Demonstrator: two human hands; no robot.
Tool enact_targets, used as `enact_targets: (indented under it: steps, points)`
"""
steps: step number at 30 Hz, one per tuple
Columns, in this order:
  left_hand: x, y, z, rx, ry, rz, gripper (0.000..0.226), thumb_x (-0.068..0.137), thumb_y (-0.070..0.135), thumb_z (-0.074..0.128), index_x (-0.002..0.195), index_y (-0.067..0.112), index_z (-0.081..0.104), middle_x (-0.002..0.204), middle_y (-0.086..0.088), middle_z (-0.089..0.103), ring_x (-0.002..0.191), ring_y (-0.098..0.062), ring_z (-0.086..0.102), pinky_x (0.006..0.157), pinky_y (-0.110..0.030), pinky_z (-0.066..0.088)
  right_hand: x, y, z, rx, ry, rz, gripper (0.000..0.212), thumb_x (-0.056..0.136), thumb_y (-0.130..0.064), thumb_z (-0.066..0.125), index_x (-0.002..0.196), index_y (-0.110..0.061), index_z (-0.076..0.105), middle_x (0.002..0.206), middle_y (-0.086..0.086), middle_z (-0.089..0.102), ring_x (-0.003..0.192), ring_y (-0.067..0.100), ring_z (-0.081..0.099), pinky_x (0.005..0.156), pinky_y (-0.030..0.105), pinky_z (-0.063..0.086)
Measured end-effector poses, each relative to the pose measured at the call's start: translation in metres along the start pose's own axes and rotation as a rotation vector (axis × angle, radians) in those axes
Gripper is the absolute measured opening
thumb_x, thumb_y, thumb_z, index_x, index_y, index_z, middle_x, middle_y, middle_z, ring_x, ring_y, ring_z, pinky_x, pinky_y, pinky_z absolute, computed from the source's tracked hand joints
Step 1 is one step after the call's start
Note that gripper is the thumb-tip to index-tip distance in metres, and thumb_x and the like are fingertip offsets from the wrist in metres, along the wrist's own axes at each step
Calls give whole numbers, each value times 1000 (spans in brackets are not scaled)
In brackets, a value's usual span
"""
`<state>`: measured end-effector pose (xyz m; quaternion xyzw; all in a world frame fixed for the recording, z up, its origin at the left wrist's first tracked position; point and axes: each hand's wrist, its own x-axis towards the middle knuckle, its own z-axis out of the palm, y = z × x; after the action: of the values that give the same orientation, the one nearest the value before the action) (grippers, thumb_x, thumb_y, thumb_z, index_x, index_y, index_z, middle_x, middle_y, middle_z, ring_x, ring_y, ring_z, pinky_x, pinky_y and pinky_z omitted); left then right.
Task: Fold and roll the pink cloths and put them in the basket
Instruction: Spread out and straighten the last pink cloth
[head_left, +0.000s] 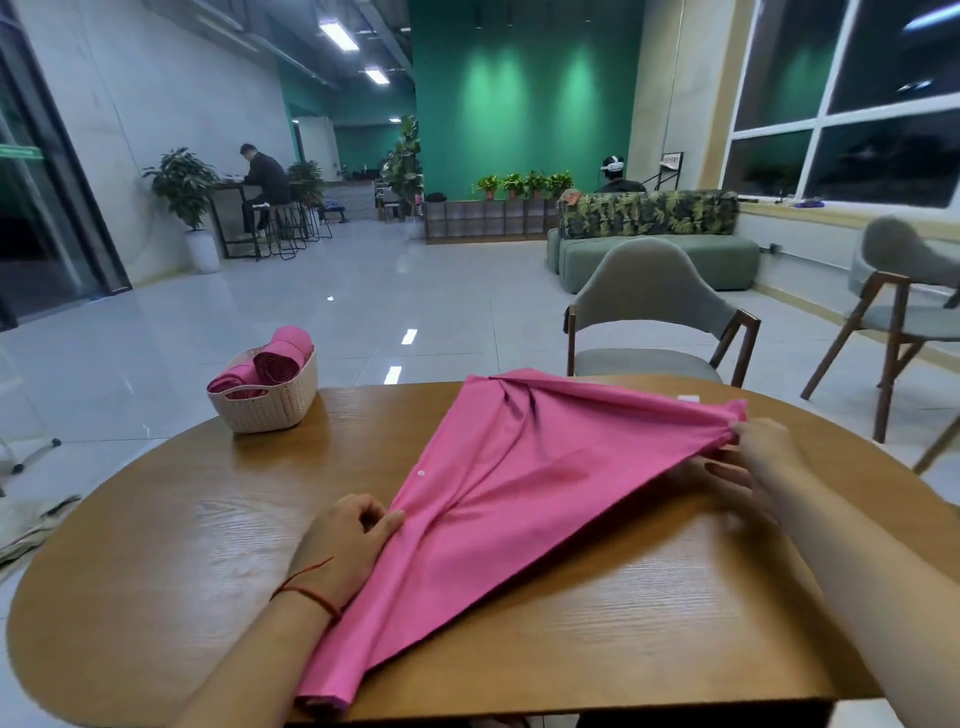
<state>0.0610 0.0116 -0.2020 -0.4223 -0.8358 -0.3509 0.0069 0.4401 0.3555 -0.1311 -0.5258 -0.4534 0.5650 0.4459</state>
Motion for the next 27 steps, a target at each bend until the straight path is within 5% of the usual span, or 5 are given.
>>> enact_targets:
  steps: [9, 14, 19, 22, 27]
  points:
    - [5, 4, -7, -47, 71, -101, 27, 104, 41, 55, 87, 20, 54, 79, -2, 66, 78, -28, 63, 73, -42, 51, -40, 43, -60, -821, 131, -326, 15, 95, -22, 46, 95, -21, 62, 52, 4, 69, 60, 29, 69, 64, 35, 51]
    - [7, -3, -13, -12, 57, -69, 25, 103, 41, 58, 87, 22, 52, 77, 0, 65, 75, -25, 62, 70, -42, 50, -30, 57, -55, -952, 166, -404, 10, 93, -27, 52, 99, -21, 58, 87, 9, 64, 82, 33, 60, 77, 44, 55]
    - [1, -4, -11, 20, 43, -44, 25, 99, 41, 64, 84, 25, 51, 77, 4, 65, 74, -20, 61, 70, -41, 52, -16, 67, -52, -1164, 194, -808, 69, 78, -3, 64, 143, -21, 48, 152, 16, 43, 140, 45, 38, 109, 63, 39]
    - [1, -2, -13, 27, 31, -29, 22, 93, 31, 73, 83, 27, 54, 82, 7, 63, 78, -15, 59, 72, -38, 51, -4, 62, -43, -1390, -49, -1301, 58, 81, -7, 63, 132, -34, 60, 147, 7, 58, 135, 41, 54, 107, 62, 42]
    - [3, -2, -13, 0, 17, 43, 19, 87, 11, 73, 92, 26, 62, 96, 3, 61, 89, -17, 57, 80, -34, 46, -4, 43, -9, -1611, -123, -1294, 50, 85, -13, 73, 129, -36, 71, 143, 0, 64, 138, 30, 55, 120, 66, 30]
